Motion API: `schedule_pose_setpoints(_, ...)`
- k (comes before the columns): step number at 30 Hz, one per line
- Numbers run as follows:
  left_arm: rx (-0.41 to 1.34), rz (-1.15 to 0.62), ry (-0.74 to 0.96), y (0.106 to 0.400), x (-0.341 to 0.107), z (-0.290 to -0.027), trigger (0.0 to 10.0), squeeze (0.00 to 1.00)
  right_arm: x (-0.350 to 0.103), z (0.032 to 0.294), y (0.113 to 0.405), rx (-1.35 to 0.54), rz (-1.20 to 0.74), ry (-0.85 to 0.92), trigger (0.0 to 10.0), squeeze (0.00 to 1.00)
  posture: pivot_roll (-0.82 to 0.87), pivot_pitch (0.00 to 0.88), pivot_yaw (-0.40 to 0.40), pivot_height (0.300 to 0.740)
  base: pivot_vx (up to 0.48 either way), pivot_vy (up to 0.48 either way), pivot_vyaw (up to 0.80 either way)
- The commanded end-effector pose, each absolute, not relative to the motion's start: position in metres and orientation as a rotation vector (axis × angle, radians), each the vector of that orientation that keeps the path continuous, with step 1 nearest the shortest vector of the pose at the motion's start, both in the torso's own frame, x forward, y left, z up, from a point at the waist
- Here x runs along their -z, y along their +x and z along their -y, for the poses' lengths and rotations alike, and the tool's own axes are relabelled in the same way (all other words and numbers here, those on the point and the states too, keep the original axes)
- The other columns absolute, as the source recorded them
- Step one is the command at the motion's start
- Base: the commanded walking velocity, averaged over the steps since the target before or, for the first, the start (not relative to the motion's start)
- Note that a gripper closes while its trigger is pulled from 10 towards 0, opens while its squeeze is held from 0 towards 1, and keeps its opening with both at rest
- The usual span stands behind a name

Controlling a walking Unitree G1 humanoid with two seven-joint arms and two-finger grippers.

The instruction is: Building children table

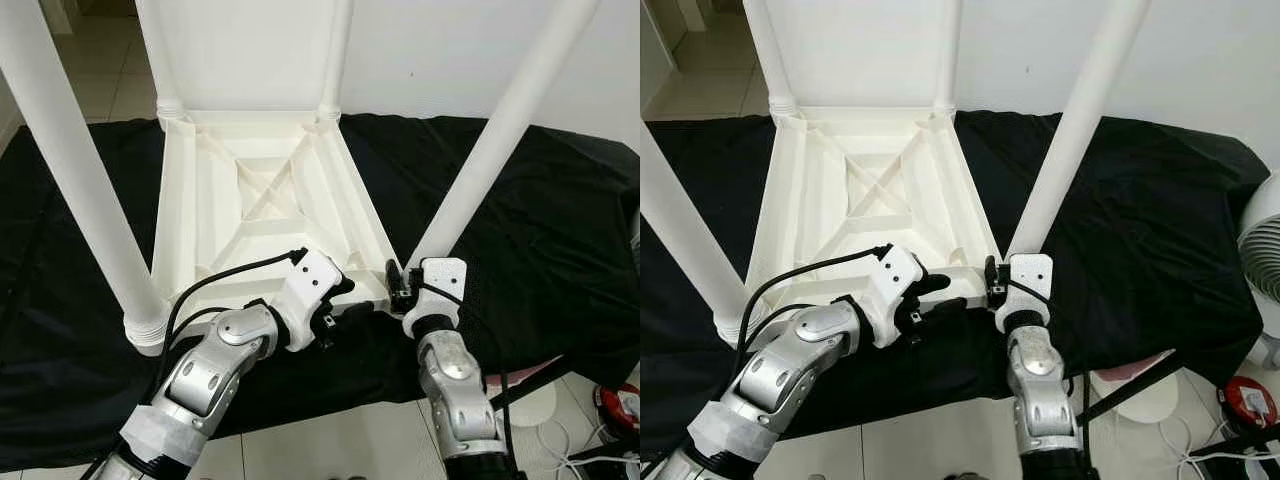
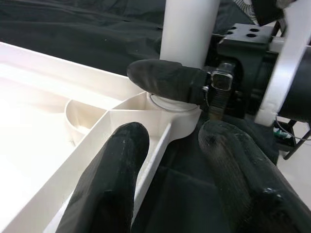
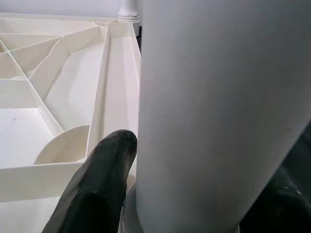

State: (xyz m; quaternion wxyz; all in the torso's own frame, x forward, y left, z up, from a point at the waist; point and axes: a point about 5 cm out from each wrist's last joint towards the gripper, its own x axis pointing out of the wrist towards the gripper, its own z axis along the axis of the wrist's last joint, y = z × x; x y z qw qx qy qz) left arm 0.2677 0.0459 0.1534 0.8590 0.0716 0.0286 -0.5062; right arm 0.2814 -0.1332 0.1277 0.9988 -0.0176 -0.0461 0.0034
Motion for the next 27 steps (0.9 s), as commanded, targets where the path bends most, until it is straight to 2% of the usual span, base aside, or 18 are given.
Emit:
schedule_pose_setpoints(1,1.103,-0.067,0.150,0.264,-0.153,-0.042,10.0,0.00,-0.127,0.132,0.279,-0.006,0.078,-0.044,10.0,0.00,0.00,0.071,-0.072,0.740,0.000,0.000,0.00)
schedule_pose_setpoints(2,1.103,-0.067,0.151,0.264,-0.153,-0.042,10.0,0.00,-0.127,0.132,0.279,-0.010,0.078,-0.043,10.0,0.40,0.00,0.071,-0.071,0.740,0.000,0.000,0.00)
schedule_pose_setpoints(4,1.103,-0.067,0.151,0.264,-0.153,-0.042,10.0,0.00,-0.127,0.132,0.278,-0.013,0.077,-0.042,10.0,0.40,0.00,0.071,-0.071,0.740,0.000,0.000,0.00)
schedule_pose_setpoints(5,1.099,-0.068,0.153,0.265,-0.153,-0.042,10.0,0.00,-0.128,0.130,0.278,-0.029,0.084,-0.032,10.0,1.00,0.01,0.068,-0.073,0.740,0.000,0.000,0.00)
schedule_pose_setpoints(13,1.093,-0.066,0.156,0.265,-0.153,-0.044,10.0,0.00,-0.132,0.128,0.271,-0.171,0.115,-0.001,10.0,1.00,0.01,0.065,-0.072,0.740,0.000,0.000,0.00)
schedule_pose_setpoints(16,1.092,-0.064,0.158,0.265,-0.154,-0.044,10.0,0.00,-0.132,0.136,0.268,-0.224,0.109,-0.007,10.0,1.00,0.01,0.060,-0.072,0.740,0.000,0.000,0.00)
schedule_pose_setpoints(17,1.092,-0.063,0.159,0.266,-0.154,-0.044,10.0,0.00,-0.132,0.141,0.268,-0.244,0.103,-0.010,10.0,0.67,0.01,0.056,-0.073,0.740,0.000,0.000,0.00)
schedule_pose_setpoints(18,1.091,-0.062,0.159,0.266,-0.154,-0.044,10.0,0.00,-0.132,0.147,0.267,-0.264,0.105,-0.025,10.0,0.00,0.01,0.056,-0.073,0.740,0.000,0.000,0.00)
schedule_pose_setpoints(27,1.096,-0.057,0.165,0.268,-0.156,-0.043,10.0,0.00,-0.128,0.179,0.275,-0.420,0.090,-0.126,10.0,0.00,0.01,0.040,-0.065,0.740,0.000,0.000,0.00)
